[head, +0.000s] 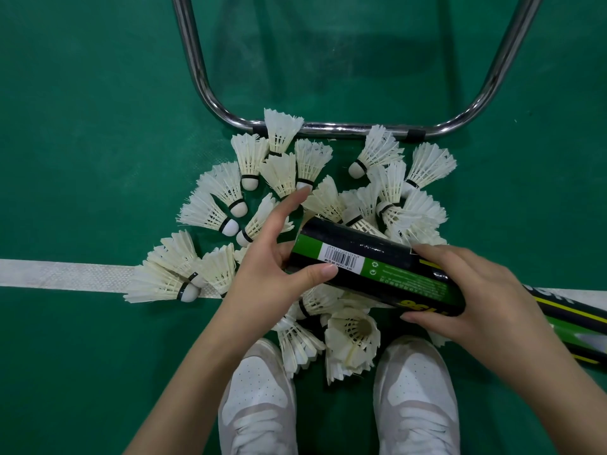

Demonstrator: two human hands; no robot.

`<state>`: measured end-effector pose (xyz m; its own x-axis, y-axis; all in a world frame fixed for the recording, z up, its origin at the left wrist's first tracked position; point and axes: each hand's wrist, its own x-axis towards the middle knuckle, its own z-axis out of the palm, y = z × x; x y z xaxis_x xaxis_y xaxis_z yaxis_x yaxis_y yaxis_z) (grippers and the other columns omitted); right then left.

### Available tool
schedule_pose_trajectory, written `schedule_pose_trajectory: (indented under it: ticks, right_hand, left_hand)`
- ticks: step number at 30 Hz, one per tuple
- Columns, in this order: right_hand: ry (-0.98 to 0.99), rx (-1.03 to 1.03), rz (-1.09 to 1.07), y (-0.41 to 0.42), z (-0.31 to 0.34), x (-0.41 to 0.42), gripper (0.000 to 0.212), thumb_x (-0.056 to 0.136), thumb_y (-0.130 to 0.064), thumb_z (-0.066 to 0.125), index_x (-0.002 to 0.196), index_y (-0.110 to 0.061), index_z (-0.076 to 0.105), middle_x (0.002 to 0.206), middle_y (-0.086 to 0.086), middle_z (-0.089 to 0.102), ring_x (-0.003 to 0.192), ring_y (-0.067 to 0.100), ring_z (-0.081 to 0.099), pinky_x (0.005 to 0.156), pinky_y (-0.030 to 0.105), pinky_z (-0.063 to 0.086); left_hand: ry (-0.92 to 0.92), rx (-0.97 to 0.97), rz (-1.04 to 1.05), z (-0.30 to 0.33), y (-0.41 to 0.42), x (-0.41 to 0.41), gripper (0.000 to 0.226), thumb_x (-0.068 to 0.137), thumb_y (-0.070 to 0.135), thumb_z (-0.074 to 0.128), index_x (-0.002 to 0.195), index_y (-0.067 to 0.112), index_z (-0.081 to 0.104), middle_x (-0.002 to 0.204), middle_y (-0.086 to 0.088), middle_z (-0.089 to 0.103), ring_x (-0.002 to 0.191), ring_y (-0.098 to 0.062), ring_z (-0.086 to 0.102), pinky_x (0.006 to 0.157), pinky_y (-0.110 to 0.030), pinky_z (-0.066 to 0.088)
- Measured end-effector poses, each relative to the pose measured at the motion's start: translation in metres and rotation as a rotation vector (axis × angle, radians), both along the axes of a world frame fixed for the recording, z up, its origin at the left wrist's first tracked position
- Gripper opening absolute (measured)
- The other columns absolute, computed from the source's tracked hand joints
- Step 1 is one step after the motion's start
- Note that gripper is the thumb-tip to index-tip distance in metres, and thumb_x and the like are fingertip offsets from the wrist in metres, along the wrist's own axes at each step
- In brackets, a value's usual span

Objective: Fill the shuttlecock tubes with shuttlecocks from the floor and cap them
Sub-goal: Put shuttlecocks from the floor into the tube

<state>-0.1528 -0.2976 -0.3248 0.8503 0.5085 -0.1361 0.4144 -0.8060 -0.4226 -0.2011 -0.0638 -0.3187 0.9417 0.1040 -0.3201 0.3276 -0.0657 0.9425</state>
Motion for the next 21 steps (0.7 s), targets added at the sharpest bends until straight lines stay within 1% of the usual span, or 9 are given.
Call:
schedule_pose_trajectory:
  ticks: [5, 8, 10, 12, 14, 16, 17, 19, 21]
  right_hand:
    - [-0.027, -0.015, 0.010, 0.002, 0.000, 0.000, 0.070, 0.061, -0.062, 0.051, 0.123, -0.031, 0.043, 0.112, -0.004, 0.060, 0.097, 0.025, 0.059, 0.084, 0.041, 0.045]
    - [-0.039, -0.026, 0.023, 0.002, 0.000, 0.001, 0.071, 0.061, -0.061, 0.052, 0.124, -0.030, 0.044, 0.112, -0.003, 0.060, 0.097, 0.026, 0.059, 0.085, 0.042, 0.045]
    - [-0.043, -0.027, 0.025, 0.002, -0.001, 0.001, 0.071, 0.061, -0.061, 0.053, 0.124, -0.030, 0.044, 0.112, -0.002, 0.060, 0.097, 0.026, 0.059, 0.085, 0.042, 0.044]
    - [-0.046, -0.031, 0.025, 0.002, 0.000, 0.000, 0.071, 0.061, -0.061, 0.053, 0.124, -0.030, 0.044, 0.112, -0.003, 0.060, 0.097, 0.026, 0.059, 0.085, 0.041, 0.044]
    - [-0.043, -0.033, 0.020, 0.003, 0.000, 0.000, 0.071, 0.061, -0.062, 0.052, 0.124, -0.030, 0.044, 0.112, -0.003, 0.060, 0.097, 0.026, 0.059, 0.084, 0.041, 0.044]
    - [-0.033, -0.027, 0.016, 0.004, 0.000, 0.000, 0.071, 0.061, -0.062, 0.051, 0.124, -0.031, 0.044, 0.112, -0.004, 0.060, 0.096, 0.025, 0.059, 0.084, 0.041, 0.044]
    - [-0.029, -0.022, 0.018, 0.005, -0.001, 0.000, 0.071, 0.061, -0.063, 0.052, 0.124, -0.031, 0.044, 0.112, -0.004, 0.060, 0.097, 0.025, 0.059, 0.084, 0.041, 0.045]
    - [-0.025, -0.019, 0.023, 0.005, -0.002, 0.000, 0.071, 0.061, -0.062, 0.052, 0.124, -0.031, 0.043, 0.113, -0.005, 0.060, 0.097, 0.025, 0.059, 0.084, 0.041, 0.044]
    - [-0.021, -0.027, 0.020, 0.005, -0.002, 0.001, 0.072, 0.060, -0.062, 0.053, 0.125, -0.031, 0.043, 0.113, -0.005, 0.060, 0.098, 0.025, 0.059, 0.084, 0.041, 0.044]
  left_hand:
    - [-0.001, -0.010, -0.035, 0.003, -0.001, 0.000, 0.081, 0.082, -0.002, 0.065, 0.140, 0.042, 0.029, 0.101, 0.053, 0.051, 0.094, 0.002, 0.065, 0.077, -0.012, 0.050]
    - [0.016, -0.036, -0.047, 0.005, -0.001, 0.000, 0.080, 0.084, -0.006, 0.061, 0.142, 0.036, 0.026, 0.115, 0.044, 0.044, 0.090, 0.025, 0.054, 0.071, -0.003, 0.045]
    - [0.026, -0.042, -0.056, 0.007, -0.002, 0.000, 0.081, 0.084, -0.006, 0.060, 0.144, 0.034, 0.024, 0.125, 0.038, 0.032, 0.089, 0.033, 0.047, 0.070, 0.000, 0.043]
    - [0.027, -0.040, -0.056, 0.007, -0.002, 0.000, 0.081, 0.084, -0.004, 0.062, 0.143, 0.037, 0.025, 0.126, 0.038, 0.031, 0.089, 0.030, 0.049, 0.071, -0.001, 0.043]
    - [0.025, -0.030, -0.037, 0.004, 0.001, 0.000, 0.082, 0.081, 0.003, 0.066, 0.141, 0.043, 0.027, 0.119, 0.042, 0.045, 0.092, 0.018, 0.058, 0.076, -0.007, 0.047]
    - [0.029, 0.008, -0.020, 0.002, 0.005, -0.001, 0.084, 0.074, 0.015, 0.072, 0.137, 0.050, 0.029, 0.109, 0.046, 0.054, 0.099, 0.009, 0.061, 0.088, -0.017, 0.048]
    - [0.035, 0.037, -0.020, 0.002, 0.008, -0.001, 0.085, 0.070, 0.021, 0.073, 0.136, 0.051, 0.029, 0.105, 0.045, 0.057, 0.101, 0.010, 0.060, 0.095, -0.023, 0.045]
    - [0.053, 0.084, -0.022, 0.001, 0.017, -0.002, 0.089, 0.064, 0.032, 0.074, 0.136, 0.054, 0.027, 0.100, 0.033, 0.065, 0.103, 0.009, 0.060, 0.102, -0.029, 0.040]
    - [0.073, 0.134, -0.016, -0.002, 0.029, -0.004, 0.091, 0.059, 0.040, 0.074, 0.135, 0.056, 0.027, 0.100, 0.017, 0.070, 0.103, -0.001, 0.062, 0.103, -0.031, 0.040]
